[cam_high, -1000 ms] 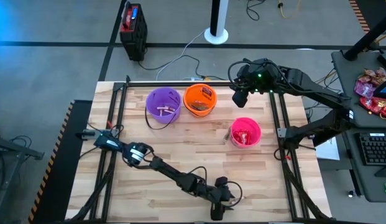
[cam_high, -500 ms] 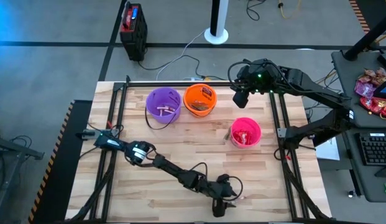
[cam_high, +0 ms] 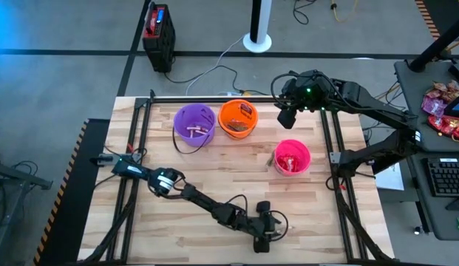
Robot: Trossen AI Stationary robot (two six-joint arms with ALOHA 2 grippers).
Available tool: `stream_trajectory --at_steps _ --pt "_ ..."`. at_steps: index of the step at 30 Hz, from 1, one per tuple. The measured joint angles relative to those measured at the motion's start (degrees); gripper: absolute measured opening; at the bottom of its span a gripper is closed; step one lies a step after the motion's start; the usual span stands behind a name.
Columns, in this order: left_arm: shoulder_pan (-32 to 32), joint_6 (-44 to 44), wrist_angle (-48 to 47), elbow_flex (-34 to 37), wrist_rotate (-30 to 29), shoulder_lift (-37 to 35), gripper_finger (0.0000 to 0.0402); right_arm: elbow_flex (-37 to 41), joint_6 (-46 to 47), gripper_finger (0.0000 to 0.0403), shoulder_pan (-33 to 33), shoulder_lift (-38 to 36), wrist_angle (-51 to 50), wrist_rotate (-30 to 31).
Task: Sort candy by brand, put in halloween buckets
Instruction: Put the white candy into the violet bucket
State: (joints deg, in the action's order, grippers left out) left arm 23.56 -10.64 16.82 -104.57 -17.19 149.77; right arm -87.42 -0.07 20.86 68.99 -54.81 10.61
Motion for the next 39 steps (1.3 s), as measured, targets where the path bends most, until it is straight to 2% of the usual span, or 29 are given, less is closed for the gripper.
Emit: stream_trajectory --at_steps 4,13,18,23,29,39 --pt "0.53 3.50 2.65 0.13 -0.85 0.66 0.0151 0.00 -0.01 0.0164 0.00 0.00 -0.07 0.00" --pt "0.51 -1.51 4.44 0.17 -1.62 1.71 0.0080 0.00 -0.01 0.0164 0.00 0.00 -0.70 0.00" --pt "0.40 -3.16 3.61 0.17 -1.13 1.37 0.0024 0.00 -0.06 0.0164 0.00 0.00 -0.70 0.00" --pt "0.23 -2.75 -1.92 0.39 1.49 -2.20 0.0020 0.00 -0.78 0.0164 0.02 0.00 -0.68 0.00" --pt "-0.20 1.70 -15.97 0.48 -0.11 -6.78 0.0020 0.00 -1.64 0.0164 0.07 -0.02 0.20 0.00" --pt "-1.14 9.02 -25.57 2.04 -2.35 -12.64 0.0020 0.00 -2.33 0.0164 0.05 -0.45 0.24 0.00"
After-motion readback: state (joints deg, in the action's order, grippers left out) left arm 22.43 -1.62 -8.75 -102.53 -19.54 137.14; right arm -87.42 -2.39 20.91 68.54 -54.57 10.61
